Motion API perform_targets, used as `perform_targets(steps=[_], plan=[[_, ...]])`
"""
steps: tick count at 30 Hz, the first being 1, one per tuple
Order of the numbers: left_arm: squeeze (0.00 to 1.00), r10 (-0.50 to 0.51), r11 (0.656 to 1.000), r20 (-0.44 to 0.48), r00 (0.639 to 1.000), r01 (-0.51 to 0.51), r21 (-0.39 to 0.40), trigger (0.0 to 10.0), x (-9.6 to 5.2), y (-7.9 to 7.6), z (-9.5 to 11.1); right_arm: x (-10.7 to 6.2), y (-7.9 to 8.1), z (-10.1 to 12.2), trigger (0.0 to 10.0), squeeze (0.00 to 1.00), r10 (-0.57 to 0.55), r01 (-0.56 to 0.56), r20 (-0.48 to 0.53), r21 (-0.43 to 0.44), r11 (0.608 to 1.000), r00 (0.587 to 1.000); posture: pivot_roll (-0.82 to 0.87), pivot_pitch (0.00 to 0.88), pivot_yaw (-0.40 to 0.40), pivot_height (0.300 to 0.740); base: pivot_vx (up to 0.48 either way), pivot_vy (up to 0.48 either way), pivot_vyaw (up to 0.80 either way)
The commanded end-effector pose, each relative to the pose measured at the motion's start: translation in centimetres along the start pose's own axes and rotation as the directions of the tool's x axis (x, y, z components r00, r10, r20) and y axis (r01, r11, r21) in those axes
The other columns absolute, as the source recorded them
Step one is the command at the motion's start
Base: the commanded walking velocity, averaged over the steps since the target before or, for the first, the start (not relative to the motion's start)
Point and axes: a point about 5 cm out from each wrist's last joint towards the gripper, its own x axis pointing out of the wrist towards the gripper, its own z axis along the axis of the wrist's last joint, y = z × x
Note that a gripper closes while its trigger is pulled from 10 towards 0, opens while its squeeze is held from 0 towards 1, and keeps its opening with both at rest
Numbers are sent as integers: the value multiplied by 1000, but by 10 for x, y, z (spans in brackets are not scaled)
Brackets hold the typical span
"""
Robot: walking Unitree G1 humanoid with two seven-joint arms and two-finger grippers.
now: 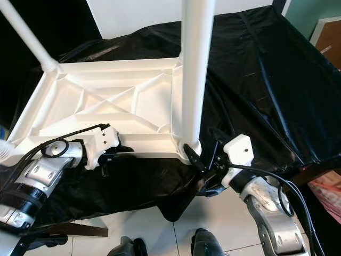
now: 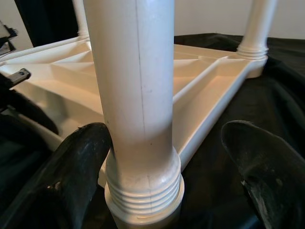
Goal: Building children table
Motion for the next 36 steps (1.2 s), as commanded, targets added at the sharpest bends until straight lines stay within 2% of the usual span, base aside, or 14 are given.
perform_targets(steps=[1,4,5,6,10,17,18,23,24,30,33,34,35,36], plan=[[0,49,997,-23,999,-51,-55,0,-15,2,-12,1,-5,-3,10000,0,-43,42,-10,-3,999,999,-94,161,89,740,0,0,0],[0,46,997,-19,999,-47,-53,0,-15,1,-12,4,-4,-3,10000,0,-37,37,-2,0,999,999,-94,161,89,740,0,0,0],[0,59,997,-20,998,-60,-54,7451,-13,1,-10,10,-2,-3,10000,0,-21,21,5,2,1000,1000,-91,160,86,740,0,0,0],[0,67,996,-15,998,-68,-51,10000,-11,0,-7,17,0,-3,10000,0,-11,11,17,5,1000,1000,-86,159,83,740,0,0,0],[0,96,994,-15,995,-96,-58,10000,-8,2,-3,30,2,-2,10000,0,-2,2,38,7,1000,999,-83,159,81,740,0,0,0],[0,96,992,-13,995,-97,-86,10000,-11,-2,-2,35,2,-2,10000,0,2,-2,50,-1,1000,999,-79,163,80,740,0,0,0],[1000,85,992,7,996,-84,-99,10000,-10,-4,1,36,1,-2,10000,0,-1,1,51,-3,1000,999,-79,163,80,740,0,0,0],[1000,81,992,50,995,-76,-103,10000,-8,-6,10,37,-1,-3,10000,0,-4,4,52,-7,1000,999,-84,163,84,740,0,0,0],[0,100,991,75,992,-92,-101,10000,-8,-5,15,37,-1,-3,10000,0,-6,7,54,-8,1000,999,-89,161,89,740,0,0,0],[0,153,984,260,953,-122,-133,10000,-15,-1,45,39,0,-3,10000,0,-23,22,55,15,1000,998,-98,158,91,740,0,0,0],[0,159,982,296,942,-121,-142,10000,-17,-1,50,40,0,-5,10000,0,-33,33,45,15,999,998,-98,158,91,740,0,0,0],[0,154,981,339,928,-102,-166,10000,-19,-2,57,43,0,-7,10000,0,-30,30,39,10,1000,999,-98,153,86,740,0,0,0],[0,154,981,339,928,-102,-166,10000,-19,-2,57,43,0,-7,10000,0,-30,30,39,10,1000,999,-98,153,86,740,0,0,0],[0,144,979,396,907,-74,-188,10000,-21,-5,67,47,0,-9,10000,0,-17,17,37,1,1000,999,-98,149,85,740,0,0,0]])
